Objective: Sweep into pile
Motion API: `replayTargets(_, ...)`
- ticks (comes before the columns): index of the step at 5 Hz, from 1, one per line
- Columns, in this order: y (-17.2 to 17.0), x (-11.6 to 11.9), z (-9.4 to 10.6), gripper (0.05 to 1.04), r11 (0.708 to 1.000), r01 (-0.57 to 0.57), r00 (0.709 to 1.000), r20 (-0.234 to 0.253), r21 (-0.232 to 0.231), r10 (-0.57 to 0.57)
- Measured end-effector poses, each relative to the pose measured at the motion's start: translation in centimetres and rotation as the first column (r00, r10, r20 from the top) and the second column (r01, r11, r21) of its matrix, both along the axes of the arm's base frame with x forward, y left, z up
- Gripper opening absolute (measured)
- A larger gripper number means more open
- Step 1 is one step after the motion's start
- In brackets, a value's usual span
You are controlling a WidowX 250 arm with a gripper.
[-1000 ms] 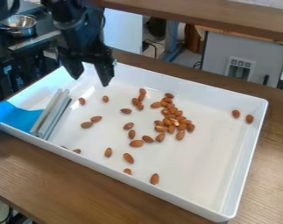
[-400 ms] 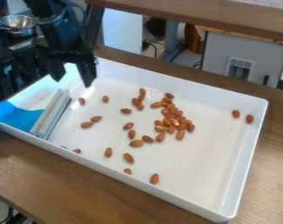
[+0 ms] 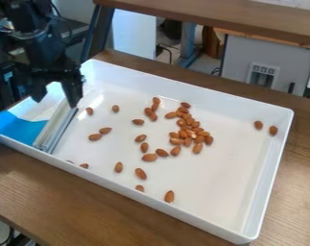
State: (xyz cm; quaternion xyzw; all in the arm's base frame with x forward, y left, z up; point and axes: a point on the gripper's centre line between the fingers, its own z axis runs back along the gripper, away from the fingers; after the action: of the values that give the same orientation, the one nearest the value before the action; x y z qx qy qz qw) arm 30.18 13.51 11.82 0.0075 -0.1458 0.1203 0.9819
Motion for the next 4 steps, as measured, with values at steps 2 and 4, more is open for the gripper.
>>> replayTargets(2, 3.0, -0.7, -0.8, 1.001, 0.994, -0.112, 0.993, 0.029, -0.011, 0.112)
replayTargets(4, 3.4, -1.0, -1.1, 1.001, 0.984, -0.167, 0.984, 0.056, -0.057, 0.170)
